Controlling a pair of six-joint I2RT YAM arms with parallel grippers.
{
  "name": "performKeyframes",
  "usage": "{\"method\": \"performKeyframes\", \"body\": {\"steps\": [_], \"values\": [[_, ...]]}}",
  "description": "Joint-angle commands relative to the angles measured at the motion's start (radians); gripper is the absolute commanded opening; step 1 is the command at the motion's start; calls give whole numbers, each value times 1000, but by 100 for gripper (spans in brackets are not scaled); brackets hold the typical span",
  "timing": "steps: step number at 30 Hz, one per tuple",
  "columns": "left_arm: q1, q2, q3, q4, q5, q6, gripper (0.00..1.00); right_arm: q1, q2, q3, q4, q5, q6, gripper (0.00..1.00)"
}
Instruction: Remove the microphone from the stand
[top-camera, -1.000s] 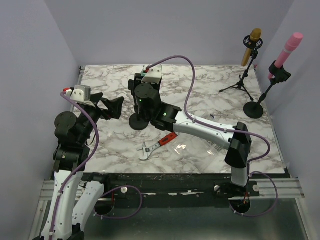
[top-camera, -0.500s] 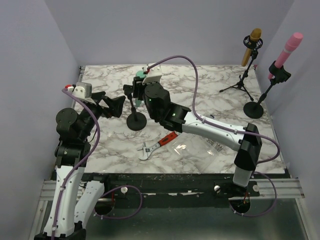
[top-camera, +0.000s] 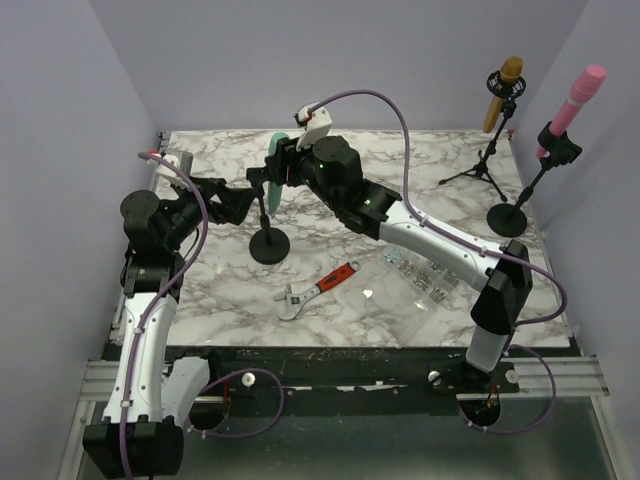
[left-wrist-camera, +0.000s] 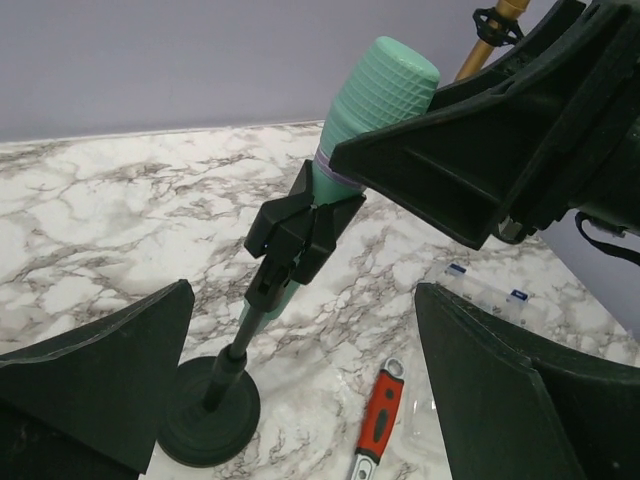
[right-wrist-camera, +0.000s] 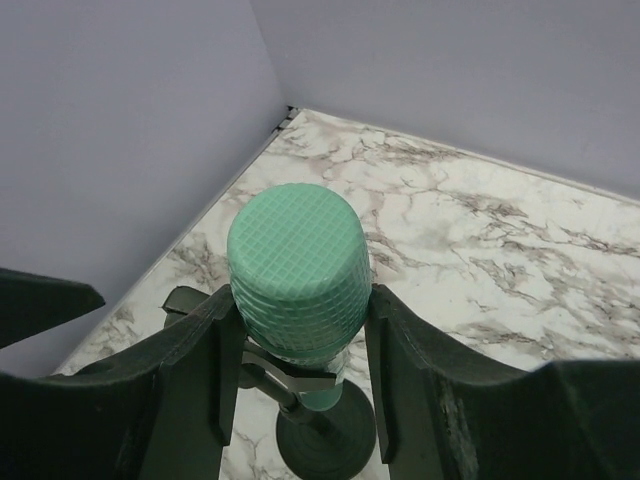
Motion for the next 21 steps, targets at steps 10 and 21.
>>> {"method": "performKeyframes", "body": {"steps": [10, 21], "values": [[23, 229, 178, -58, 175, 135, 95, -29, 42, 96, -158, -154, 40, 1], [20, 318, 183, -16, 242, 179, 87, -53, 73, 135, -183, -187, 52, 1]]}}
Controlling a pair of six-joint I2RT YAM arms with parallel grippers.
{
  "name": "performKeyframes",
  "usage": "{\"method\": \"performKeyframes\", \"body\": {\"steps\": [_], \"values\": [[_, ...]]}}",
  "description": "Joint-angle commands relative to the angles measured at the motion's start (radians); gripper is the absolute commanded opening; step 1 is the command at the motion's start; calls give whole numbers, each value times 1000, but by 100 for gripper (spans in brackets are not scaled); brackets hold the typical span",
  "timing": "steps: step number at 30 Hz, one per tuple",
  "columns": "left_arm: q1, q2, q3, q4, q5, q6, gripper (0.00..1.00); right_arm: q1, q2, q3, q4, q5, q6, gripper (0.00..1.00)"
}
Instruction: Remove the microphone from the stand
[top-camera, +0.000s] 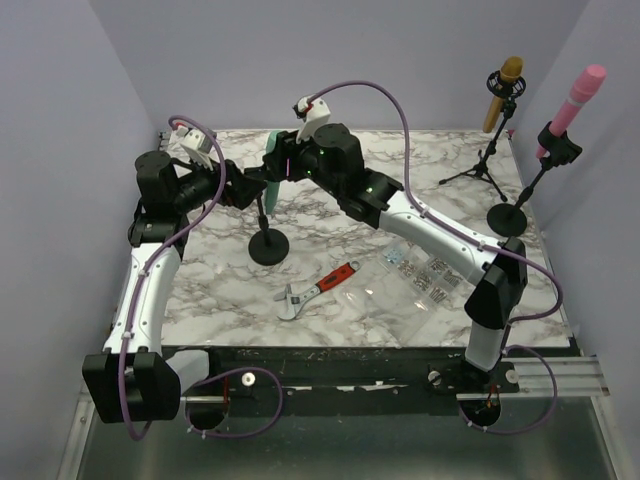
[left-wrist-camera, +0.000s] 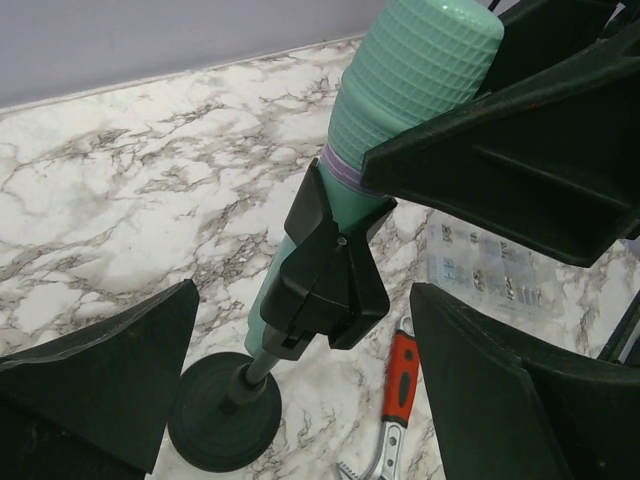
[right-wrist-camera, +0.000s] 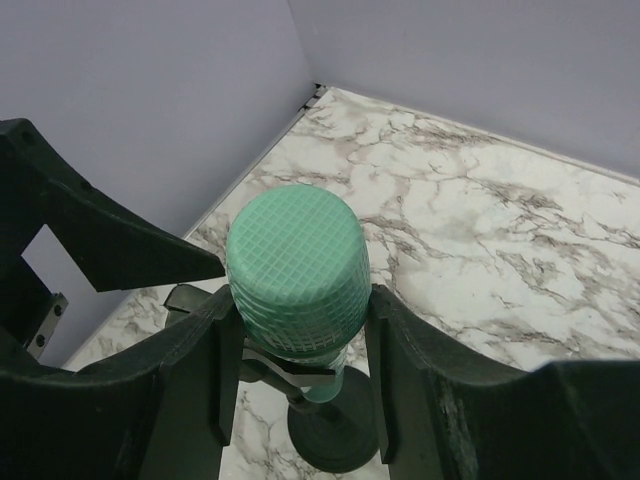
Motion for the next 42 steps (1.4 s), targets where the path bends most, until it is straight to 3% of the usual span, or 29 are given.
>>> {"method": "performKeyframes", "body": {"steps": [1, 5, 8, 10, 11, 12, 13, 18, 22, 27, 37, 42], "values": [[2, 11, 18, 19, 32, 26, 85, -6, 30, 30, -60, -42, 19, 1], [3, 8, 7, 45, 12, 23, 79, -7, 44, 42, -64, -56, 21, 1], [3, -1, -8, 83, 16, 7, 67, -9, 44, 36, -64, -54, 22, 1], [3, 7, -7, 95, 19, 3, 48, -9, 44, 37, -66, -54, 25, 1], [3, 11, -4, 89, 13, 5, 32, -10, 46, 41, -66, -55, 28, 1], [4, 13, 0, 81, -2, 8, 9, -12, 48, 45, -66, -59, 30, 1], [3, 12, -1, 73, -29, 10, 0, -12, 53, 54, -68, -61, 34, 1], [3, 15, 1, 72, -38, 15, 0, -13, 79, 106, -86, -36, 55, 1], [-1, 10, 8, 45, -41, 15, 0, -18, 82, 137, -89, 82, 83, 1], [-25, 4, 11, 29, -52, 26, 0, -82, 71, 186, -133, 139, 167, 1], [-130, 11, -92, 47, -237, 43, 0, -205, -122, -28, -121, 230, 175, 1], [-154, 15, -91, 36, -263, 45, 0, -261, -206, -157, -98, 208, 183, 1]]}}
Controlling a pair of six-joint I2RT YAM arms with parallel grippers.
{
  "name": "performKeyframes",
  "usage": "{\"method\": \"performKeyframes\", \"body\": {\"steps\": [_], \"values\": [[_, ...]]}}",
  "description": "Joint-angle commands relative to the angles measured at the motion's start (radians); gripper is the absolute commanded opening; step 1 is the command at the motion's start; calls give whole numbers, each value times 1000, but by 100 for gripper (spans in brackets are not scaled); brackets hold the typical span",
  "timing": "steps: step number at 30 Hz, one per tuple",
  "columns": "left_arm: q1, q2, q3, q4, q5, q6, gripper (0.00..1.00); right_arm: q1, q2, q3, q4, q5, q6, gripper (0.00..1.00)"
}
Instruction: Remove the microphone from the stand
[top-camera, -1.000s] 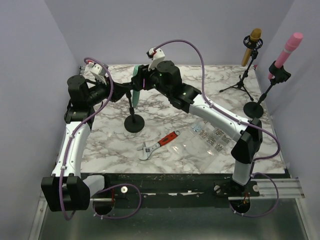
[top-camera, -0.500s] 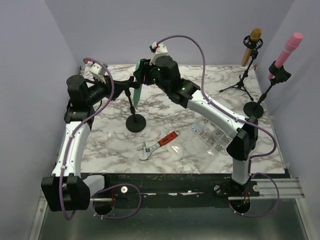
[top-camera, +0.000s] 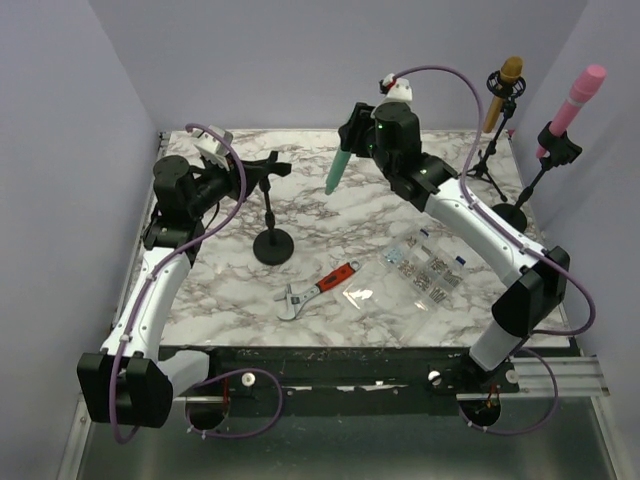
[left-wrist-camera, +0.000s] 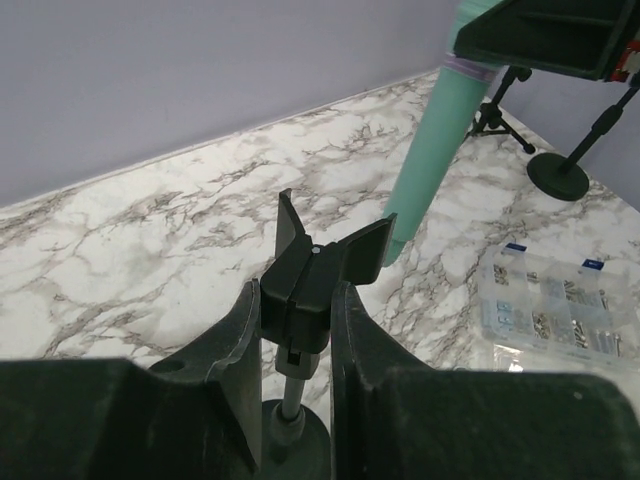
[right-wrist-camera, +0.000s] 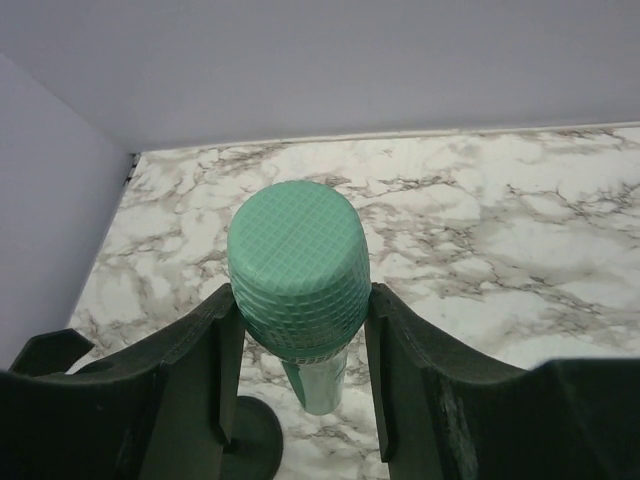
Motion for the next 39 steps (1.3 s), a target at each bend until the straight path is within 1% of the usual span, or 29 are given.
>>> {"method": "performKeyframes", "body": {"steps": [1, 2, 3, 4, 7, 9, 10, 11, 15, 18, 21, 23, 25, 27, 29, 32, 34, 37, 39], "values": [[-19, 12, -43, -117, -65, -8, 0, -36, -92, -83, 36, 11, 19, 1], [-19, 5, -39, -134, -71, -5, 0, -44, -102, -102, 36, 4, 21, 1], [-19, -6, -36, -147, -79, -8, 7, -53, -110, -117, 36, -4, 30, 1], [-19, -15, -38, -151, -87, -8, 23, -63, -119, -136, 38, -20, 42, 1], [-18, -50, -35, -156, -80, -16, 61, -96, -138, -190, 57, -78, 95, 1], [-19, -68, -32, -158, -74, -27, 83, -121, -136, -206, 60, -106, 149, 1], [-18, -71, -33, -157, -66, -28, 92, -133, -130, -212, 59, -120, 188, 1], [-18, -74, -29, -158, -64, -32, 98, -145, -124, -215, 58, -128, 225, 1], [7, -86, -2, -166, -16, -65, 99, -182, -96, -249, 89, -151, 420, 1], [33, -142, 4, -152, 13, -112, 99, -212, -55, -276, 129, -185, 589, 1], [33, -228, 0, -156, -57, -149, 99, -232, 8, -285, 172, -222, 763, 1], [33, -257, 45, -199, -103, -192, 99, -237, 66, -280, 206, -225, 864, 1], [33, -265, 113, -232, -134, -221, 99, -244, 142, -244, 209, -243, 972, 1], [33, -275, 154, -204, -172, -241, 99, -247, 231, -179, 210, -249, 1055, 1], [33, -274, 178, -164, -184, -229, 99, -247, 311, -115, 210, -230, 1134, 1], [33, -250, 218, -179, -203, -174, 99, -249, 414, -47, 194, -217, 1280, 1], [33, -242, 210, -188, -224, -144, 99, -249, 467, -3, 181, -190, 1339, 1], [38, -254, 159, -165, -226, -113, 98, -250, 562, 83, 145, -156, 1418, 1], [42, -266, 141, -168, -222, -114, 98, -251, 628, 164, 86, -130, 1457, 1]]}}
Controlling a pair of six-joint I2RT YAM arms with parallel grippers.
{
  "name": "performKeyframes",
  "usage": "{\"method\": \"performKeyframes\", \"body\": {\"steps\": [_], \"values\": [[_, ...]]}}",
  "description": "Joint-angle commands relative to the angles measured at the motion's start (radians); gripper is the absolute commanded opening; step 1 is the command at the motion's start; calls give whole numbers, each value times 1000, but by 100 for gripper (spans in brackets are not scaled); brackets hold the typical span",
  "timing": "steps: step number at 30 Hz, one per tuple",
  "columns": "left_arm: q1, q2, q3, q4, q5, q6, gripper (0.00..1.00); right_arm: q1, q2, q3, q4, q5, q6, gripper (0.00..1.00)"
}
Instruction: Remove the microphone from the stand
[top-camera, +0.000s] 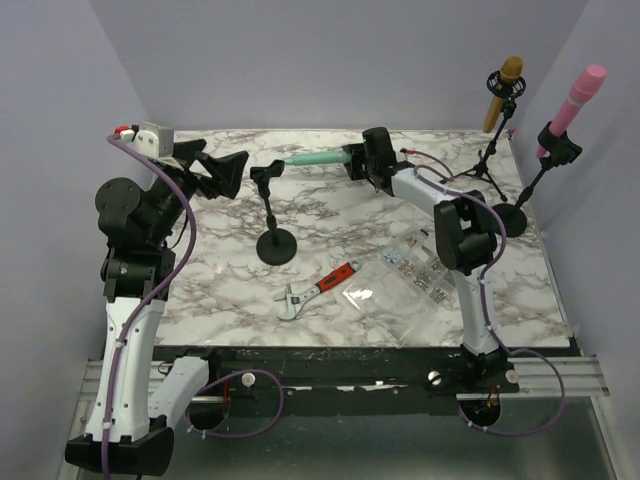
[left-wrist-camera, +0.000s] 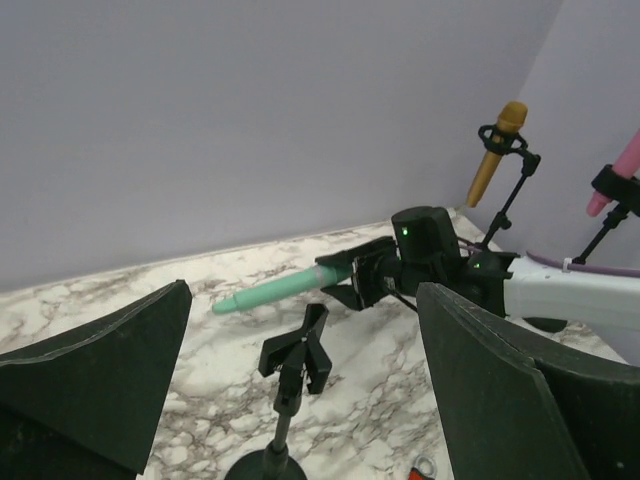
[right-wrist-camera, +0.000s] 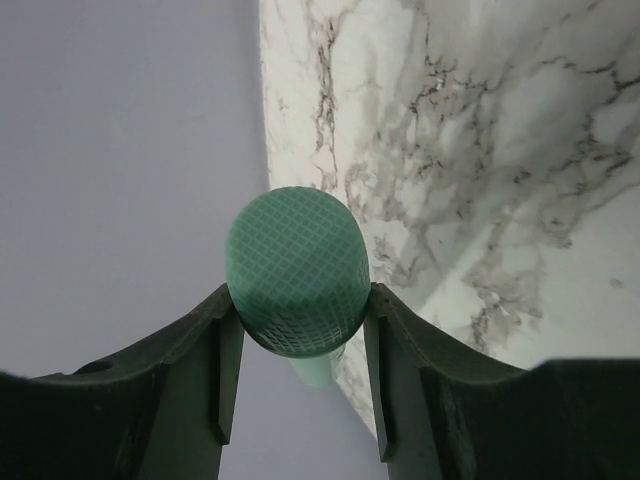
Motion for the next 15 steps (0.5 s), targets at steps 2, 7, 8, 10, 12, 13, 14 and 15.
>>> {"method": "performKeyframes", "body": {"steps": [2, 7, 8, 10, 12, 13, 14, 15], "values": [[6, -10, -58, -4, -27, 49, 99, -6, 154, 235, -135, 100, 193, 1], [-16, -37, -90, -15, -47, 78, 99, -7, 255, 378, -222, 125, 216, 1], [-24, -43, -92, -20, -54, 87, 99, -6, 266, 400, -238, 131, 215, 1], [-36, -47, -89, -26, -63, 97, 99, -6, 281, 397, -216, 138, 213, 1], [-58, -49, -97, -21, -57, 104, 99, -16, 351, 480, -239, 96, 194, 1], [-62, -51, -98, -21, -55, 104, 99, -15, 364, 501, -253, 95, 188, 1], [-63, -51, -99, -21, -52, 105, 98, -15, 368, 504, -256, 95, 185, 1], [-63, -52, -99, -20, -51, 104, 98, -16, 368, 498, -256, 96, 184, 1]]}}
